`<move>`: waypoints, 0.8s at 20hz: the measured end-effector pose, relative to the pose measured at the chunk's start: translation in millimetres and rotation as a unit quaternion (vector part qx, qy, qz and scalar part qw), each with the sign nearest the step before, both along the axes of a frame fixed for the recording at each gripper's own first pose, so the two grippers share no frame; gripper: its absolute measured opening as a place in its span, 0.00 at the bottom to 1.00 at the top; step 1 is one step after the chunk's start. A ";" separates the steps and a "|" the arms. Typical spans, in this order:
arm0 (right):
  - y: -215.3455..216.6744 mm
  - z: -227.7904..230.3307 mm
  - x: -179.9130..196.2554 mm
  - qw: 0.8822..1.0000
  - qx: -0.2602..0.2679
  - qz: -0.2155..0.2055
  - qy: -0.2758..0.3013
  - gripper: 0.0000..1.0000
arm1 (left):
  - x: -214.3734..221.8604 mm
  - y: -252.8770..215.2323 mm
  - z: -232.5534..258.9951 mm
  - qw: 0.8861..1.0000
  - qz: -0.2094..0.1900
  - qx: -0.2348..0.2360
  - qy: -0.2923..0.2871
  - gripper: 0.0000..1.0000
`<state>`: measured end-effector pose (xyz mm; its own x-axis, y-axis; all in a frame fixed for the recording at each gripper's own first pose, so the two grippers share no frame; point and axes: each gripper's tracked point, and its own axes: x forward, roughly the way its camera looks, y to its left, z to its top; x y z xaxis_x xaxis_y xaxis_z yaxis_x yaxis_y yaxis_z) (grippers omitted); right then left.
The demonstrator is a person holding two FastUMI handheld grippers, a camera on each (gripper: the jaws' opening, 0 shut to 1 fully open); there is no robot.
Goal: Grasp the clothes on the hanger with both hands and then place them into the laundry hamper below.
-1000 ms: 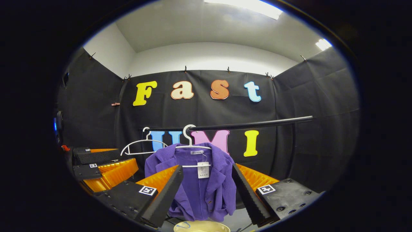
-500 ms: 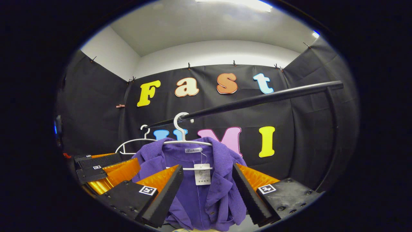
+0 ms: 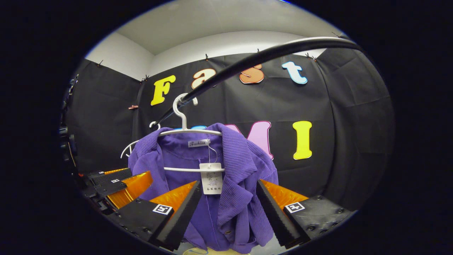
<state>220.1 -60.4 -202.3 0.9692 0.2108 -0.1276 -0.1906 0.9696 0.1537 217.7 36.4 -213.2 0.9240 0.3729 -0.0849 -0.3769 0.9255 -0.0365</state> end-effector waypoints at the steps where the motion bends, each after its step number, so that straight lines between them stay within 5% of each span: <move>1: 3.9 -4.3 3.3 1.000 0.003 0.010 0.002 0.99 | 4.0 1.3 -5.1 1.000 0.002 -0.012 -0.001 0.95; 16: 21.0 -71.8 66.5 0.997 0.025 0.036 0.062 0.93 | 52.1 29.4 -45.6 0.997 0.081 -0.006 0.012 0.95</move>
<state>286.6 -39.4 -274.1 0.9287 0.2881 -0.2334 -0.2357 0.9446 0.2284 269.7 65.7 -258.8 0.8489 0.5166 -0.1120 -0.5231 0.8515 -0.0371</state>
